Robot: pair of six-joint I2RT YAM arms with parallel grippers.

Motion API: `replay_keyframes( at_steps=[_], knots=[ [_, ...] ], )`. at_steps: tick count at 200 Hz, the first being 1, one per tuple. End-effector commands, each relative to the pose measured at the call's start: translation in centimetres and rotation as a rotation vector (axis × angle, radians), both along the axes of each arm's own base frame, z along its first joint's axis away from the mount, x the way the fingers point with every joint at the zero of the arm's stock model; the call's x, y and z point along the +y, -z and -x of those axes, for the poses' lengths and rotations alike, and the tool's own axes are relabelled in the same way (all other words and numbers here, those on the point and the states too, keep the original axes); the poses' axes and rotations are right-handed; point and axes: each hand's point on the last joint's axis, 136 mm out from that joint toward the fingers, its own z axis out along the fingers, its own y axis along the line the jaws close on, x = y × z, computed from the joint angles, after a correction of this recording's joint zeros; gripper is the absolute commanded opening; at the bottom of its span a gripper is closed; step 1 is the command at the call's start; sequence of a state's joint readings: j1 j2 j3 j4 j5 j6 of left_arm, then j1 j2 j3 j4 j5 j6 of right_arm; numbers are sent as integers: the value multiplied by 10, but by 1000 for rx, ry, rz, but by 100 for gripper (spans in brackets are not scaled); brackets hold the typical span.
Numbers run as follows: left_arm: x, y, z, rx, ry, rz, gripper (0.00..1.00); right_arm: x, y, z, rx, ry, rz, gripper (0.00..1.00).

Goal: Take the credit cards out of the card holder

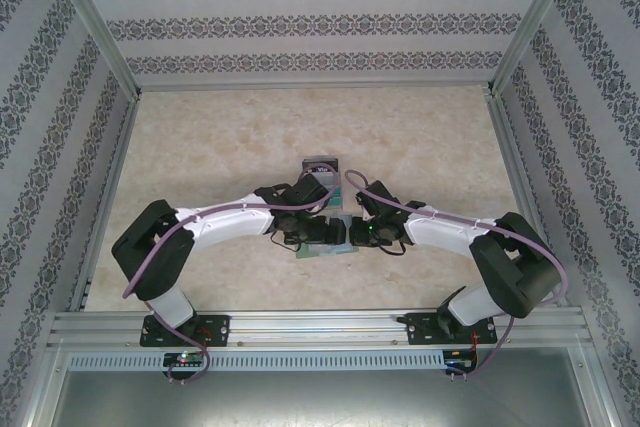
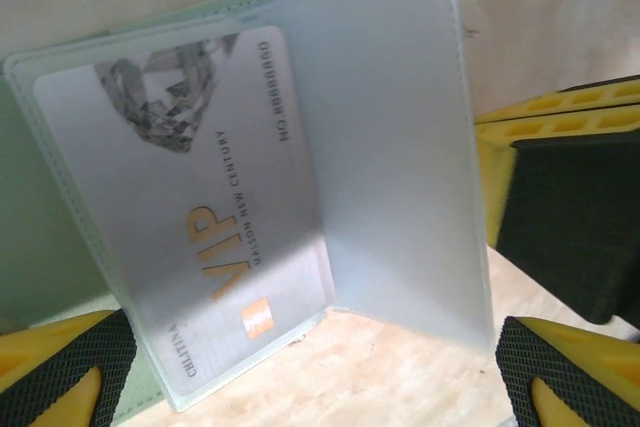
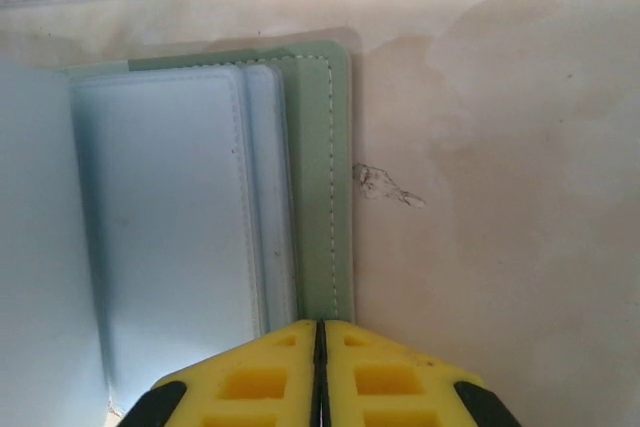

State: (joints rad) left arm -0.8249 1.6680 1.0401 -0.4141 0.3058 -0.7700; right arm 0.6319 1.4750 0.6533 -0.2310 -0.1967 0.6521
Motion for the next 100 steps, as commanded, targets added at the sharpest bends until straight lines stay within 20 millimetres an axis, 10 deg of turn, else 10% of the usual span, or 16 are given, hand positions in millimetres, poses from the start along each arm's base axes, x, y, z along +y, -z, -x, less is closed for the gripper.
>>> replay_keyframes(
  at_steps=[1, 59, 100],
  knots=[
    [0, -23, -2, -62, 8, 12, 98, -9, -10, -6, -34, 24, 19, 13],
    [25, -14, -4, -66, -50, -41, 90, 3, -45, -21, -97, -5, -48, 17],
    [49, 9, -5, -33, -124, -84, 56, 40, -58, -22, -86, -64, -138, 16]
  ],
)
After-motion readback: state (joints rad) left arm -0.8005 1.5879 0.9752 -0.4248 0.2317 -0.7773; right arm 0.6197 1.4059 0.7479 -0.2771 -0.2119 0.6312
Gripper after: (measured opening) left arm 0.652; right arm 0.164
